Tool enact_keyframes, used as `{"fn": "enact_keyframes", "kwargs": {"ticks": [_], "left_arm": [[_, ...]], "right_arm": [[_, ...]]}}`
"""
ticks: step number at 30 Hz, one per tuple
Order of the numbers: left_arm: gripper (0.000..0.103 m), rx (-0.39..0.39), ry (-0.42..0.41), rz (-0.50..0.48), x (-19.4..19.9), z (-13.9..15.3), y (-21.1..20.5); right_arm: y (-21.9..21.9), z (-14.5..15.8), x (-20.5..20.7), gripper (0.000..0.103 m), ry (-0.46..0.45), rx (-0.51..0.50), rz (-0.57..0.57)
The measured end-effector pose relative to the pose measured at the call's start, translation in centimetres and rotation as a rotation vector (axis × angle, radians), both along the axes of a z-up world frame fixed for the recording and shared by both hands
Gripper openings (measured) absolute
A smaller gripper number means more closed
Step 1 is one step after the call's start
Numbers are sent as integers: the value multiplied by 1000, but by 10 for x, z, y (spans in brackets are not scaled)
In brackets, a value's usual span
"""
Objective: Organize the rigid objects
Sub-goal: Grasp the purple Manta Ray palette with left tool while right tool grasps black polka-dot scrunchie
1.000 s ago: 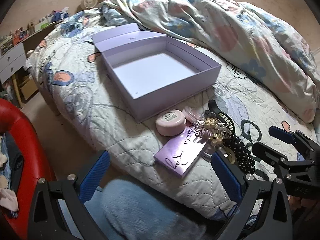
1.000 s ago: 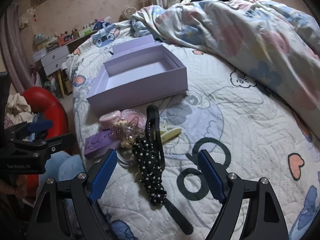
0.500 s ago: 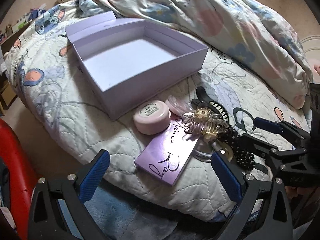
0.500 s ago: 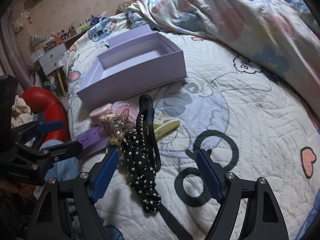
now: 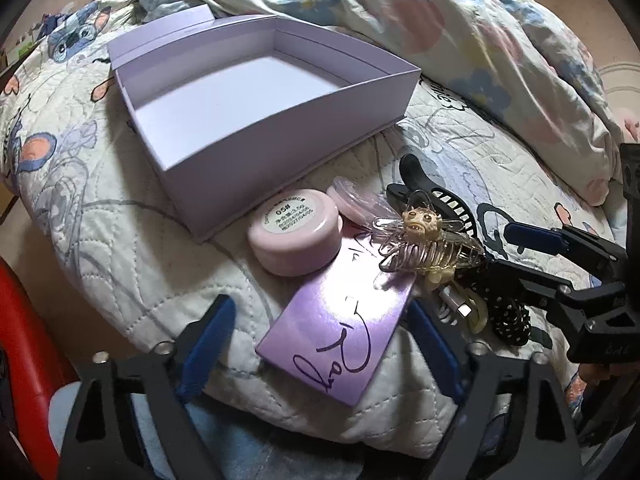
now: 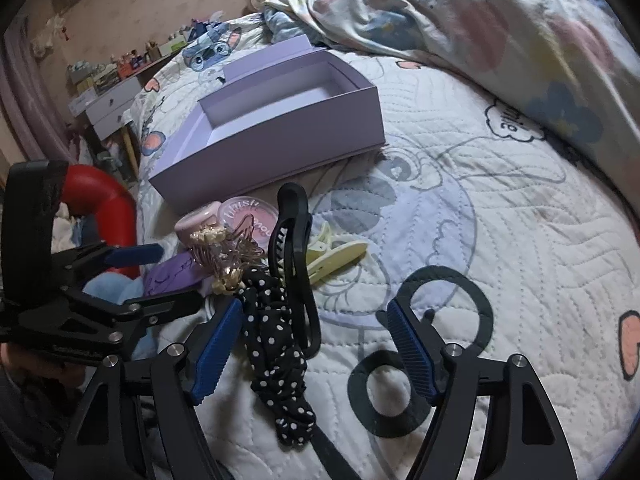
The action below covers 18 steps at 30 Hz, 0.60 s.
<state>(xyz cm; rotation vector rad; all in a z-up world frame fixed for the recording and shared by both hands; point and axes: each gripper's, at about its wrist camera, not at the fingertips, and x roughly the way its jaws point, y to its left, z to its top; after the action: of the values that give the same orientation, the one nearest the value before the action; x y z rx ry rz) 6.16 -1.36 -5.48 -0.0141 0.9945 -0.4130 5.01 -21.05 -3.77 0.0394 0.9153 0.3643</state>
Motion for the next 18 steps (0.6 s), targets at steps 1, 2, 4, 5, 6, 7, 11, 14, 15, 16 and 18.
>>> {"fn": "enact_keyframes", "kwargs": {"ticks": [1,2,4,5,6,7,11,14,15,16,18], "left_arm": [[81,-1,-3,-9,1,0,-1],[78,-4,-4,-18,0,1,-1],[69,-20,3,-40,0,1,-3],[67,-23,8,-45,1,0,-4],[65,-20,7,-49,1,0,-6],[62,-14,1,-61,0,1,-8],[55,-6,6,-86,-3,1,-14],[53,-16,19,-91,-9,2,-13],[52,-26,31,-91,-10,3,-12],[52,-41,51,-83,-10,3,-10],[52,-64,69,-65,-8,3,-8]], "right_arm": [[0,0,1,75,0,-1,-1],[0,0,1,75,0,-5,-1],[0,-2,2,75,7,-7,0],[-1,-3,2,75,14,-1,0],[-1,-3,3,75,21,6,0],[-2,-3,4,75,23,8,0],[-1,-2,3,75,14,-9,0],[-2,-3,1,72,24,-9,8],[-1,-3,1,67,29,-10,14],[1,-3,0,64,34,-15,27],[5,-3,-3,60,31,-28,46]]}}
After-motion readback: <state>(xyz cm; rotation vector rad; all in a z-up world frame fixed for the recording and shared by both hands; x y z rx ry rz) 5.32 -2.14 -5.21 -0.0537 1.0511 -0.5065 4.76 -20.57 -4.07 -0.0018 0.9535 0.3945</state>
